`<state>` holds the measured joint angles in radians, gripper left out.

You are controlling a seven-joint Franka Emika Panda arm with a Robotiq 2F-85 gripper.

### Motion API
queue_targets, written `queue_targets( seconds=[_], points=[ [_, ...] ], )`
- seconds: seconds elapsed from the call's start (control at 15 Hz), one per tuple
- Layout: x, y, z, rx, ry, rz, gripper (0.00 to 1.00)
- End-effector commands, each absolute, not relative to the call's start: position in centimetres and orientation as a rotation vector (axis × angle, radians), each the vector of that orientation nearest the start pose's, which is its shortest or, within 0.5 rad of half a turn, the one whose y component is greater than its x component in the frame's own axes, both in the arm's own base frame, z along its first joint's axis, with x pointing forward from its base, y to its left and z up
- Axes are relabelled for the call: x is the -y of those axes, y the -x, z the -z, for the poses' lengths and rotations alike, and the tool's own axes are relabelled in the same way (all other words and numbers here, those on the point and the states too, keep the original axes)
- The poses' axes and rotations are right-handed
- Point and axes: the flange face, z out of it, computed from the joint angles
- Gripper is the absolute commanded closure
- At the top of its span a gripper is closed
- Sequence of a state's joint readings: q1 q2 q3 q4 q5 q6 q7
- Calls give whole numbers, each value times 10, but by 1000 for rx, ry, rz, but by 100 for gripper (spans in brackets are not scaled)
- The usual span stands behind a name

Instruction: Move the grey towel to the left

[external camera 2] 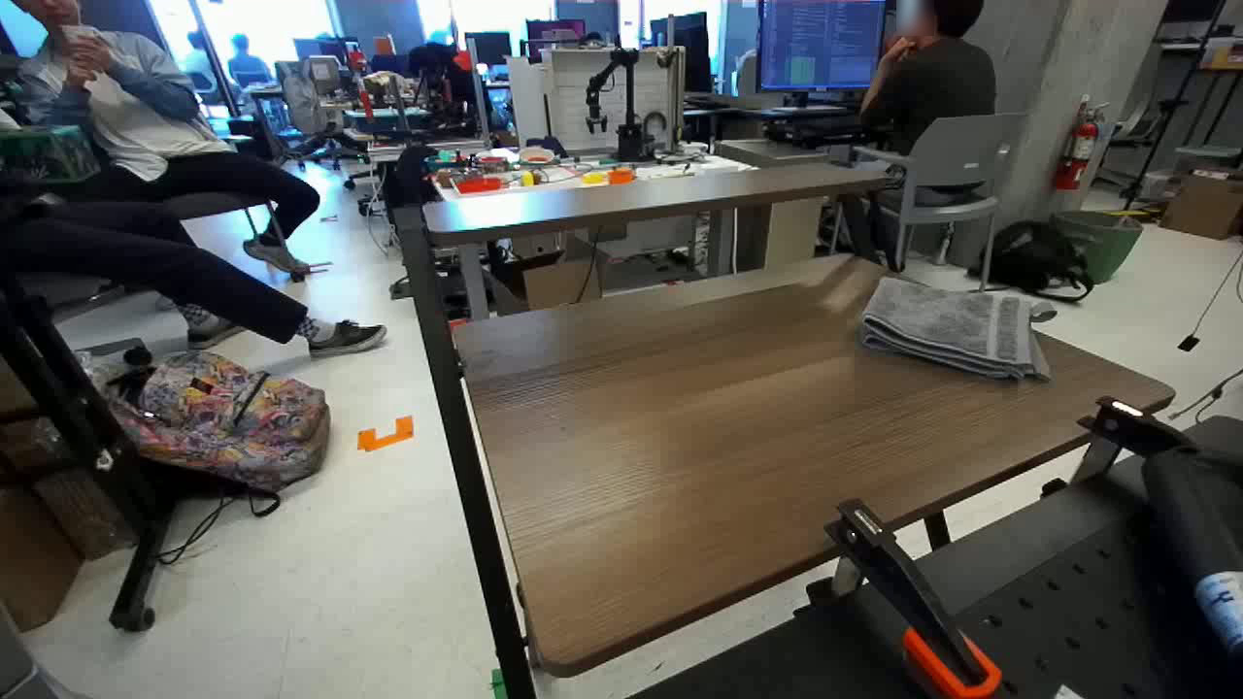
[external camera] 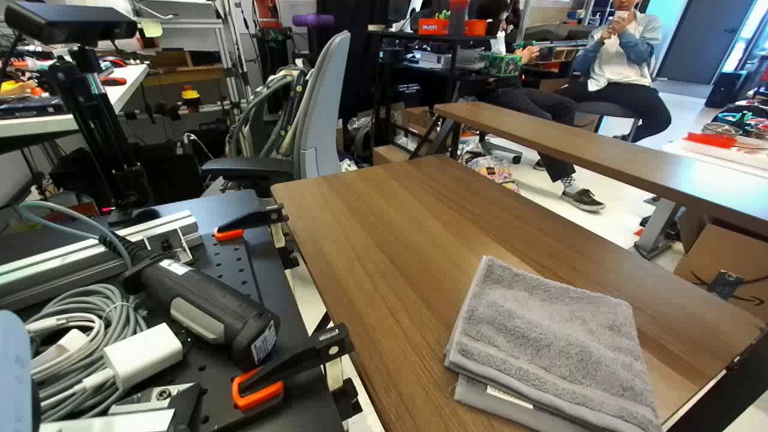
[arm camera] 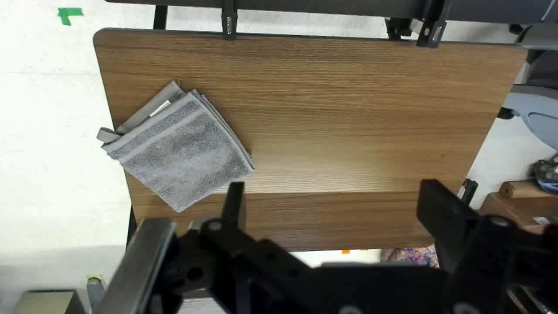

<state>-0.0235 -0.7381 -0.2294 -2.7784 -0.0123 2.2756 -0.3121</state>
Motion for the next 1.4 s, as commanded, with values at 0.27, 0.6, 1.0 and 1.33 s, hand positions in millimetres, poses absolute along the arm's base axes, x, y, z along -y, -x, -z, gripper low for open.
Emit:
queue_targets(
  seconds=[0.27,0.6,1.0,1.33],
  points=[
    [85,-348,-418,86,3066,417,0],
    [103,-390,-370,-114,3112,443,0],
    [138,-444,-297,-411,3140,332,0],
    [162,-491,-243,-620,3143,195,0]
  ],
)
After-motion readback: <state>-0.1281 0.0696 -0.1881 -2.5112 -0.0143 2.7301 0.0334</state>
